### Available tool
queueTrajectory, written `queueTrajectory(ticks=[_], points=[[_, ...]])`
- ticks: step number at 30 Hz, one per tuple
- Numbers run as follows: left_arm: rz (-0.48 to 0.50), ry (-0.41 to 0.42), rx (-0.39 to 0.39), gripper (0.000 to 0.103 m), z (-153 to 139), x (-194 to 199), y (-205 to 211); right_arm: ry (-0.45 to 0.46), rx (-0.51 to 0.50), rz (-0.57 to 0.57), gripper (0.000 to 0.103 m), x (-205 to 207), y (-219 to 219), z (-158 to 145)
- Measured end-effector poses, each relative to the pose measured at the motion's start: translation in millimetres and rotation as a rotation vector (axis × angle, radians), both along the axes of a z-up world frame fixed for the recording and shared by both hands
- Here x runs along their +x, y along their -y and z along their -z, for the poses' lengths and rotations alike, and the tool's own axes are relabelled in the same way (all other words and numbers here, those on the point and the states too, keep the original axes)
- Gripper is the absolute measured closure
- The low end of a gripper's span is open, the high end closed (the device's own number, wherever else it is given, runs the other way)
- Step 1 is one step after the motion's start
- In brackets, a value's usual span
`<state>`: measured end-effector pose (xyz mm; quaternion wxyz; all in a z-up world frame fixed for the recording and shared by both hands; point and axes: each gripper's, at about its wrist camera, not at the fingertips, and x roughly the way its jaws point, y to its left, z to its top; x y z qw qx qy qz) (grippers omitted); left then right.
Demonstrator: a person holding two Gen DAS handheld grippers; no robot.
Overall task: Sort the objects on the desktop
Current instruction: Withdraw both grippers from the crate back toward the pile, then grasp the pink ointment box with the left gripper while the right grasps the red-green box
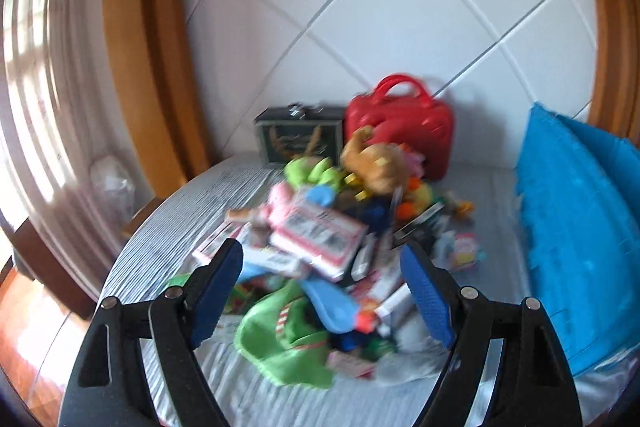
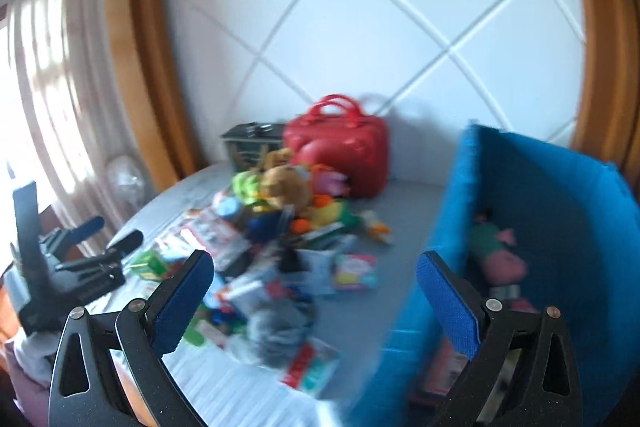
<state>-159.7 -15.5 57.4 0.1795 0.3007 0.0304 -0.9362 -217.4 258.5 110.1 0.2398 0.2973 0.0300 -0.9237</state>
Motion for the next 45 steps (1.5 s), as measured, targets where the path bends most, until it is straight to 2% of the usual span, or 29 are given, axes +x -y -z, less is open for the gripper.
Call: queueTrajectory(ticks=[4, 10, 15, 18, 21, 25, 28, 30, 32, 33, 36, 40, 42, 45], points=[[-0.036, 0.065, 0.021, 0.022, 33.0, 13.0, 56.2, 0.086, 0.018, -0.035, 0.000, -5.9, 52.1, 39.1], [-0.022, 0.140, 0.072, 0.022, 84.5, 21.7, 101.3, 0.241, 0.070, 0.003, 0.000, -20.3, 94.1, 117.8], [0.091, 0.217, 0.134, 0.022, 132.2, 1.0, 88.0, 0.380, 0.106, 0.085, 0.000, -29.7, 98.5, 184.8], [0.179, 0.271, 0.159, 0.022, 160.4, -16.5, 62.3, 0.435, 0.135, 0.131, 0.000, -32.4, 94.1, 208.4], [0.263, 0.317, 0.187, 0.022, 184.4, -30.6, 35.9, 0.470, 0.161, 0.159, 0.000, -33.8, 89.6, 224.9], [0.341, 0.373, 0.157, 0.022, 210.4, -51.2, 5.7, 0.499, 0.195, 0.182, 0.000, -34.7, 79.7, 238.7], [0.326, 0.410, 0.133, 0.022, 228.5, -68.3, -2.4, 0.513, 0.203, 0.201, 0.000, -36.7, 71.5, 244.2], [0.295, 0.465, 0.124, 0.022, 243.0, -75.0, -2.9, 0.524, 0.203, 0.204, 0.000, -38.6, 67.5, 247.7], [0.306, 0.463, 0.056, 0.022, 246.2, -65.5, -10.5, 0.536, 0.205, 0.202, 0.000, -39.5, 65.8, 251.1], [0.312, 0.473, 0.046, 0.022, 247.3, -60.9, -12.6, 0.540, 0.203, 0.195, 0.000, -39.5, 65.5, 252.9], [0.311, 0.532, 0.087, 0.022, 260.3, -42.3, -12.1, 0.555, 0.207, 0.178, 0.000, -40.8, 67.2, 259.6], [0.281, 0.619, 0.190, 0.022, 287.5, -24.9, -6.6, 0.571, 0.209, 0.150, 0.000, -41.4, 67.6, 267.4], [0.278, 0.606, 0.243, 0.022, 285.4, -19.0, -5.5, 0.576, 0.216, 0.141, 0.000, -41.5, 66.6, 270.1], [0.290, 0.525, 0.280, 0.022, 264.9, -19.2, -9.8, 0.578, 0.216, 0.150, 0.000, -42.3, 60.6, 272.9]])
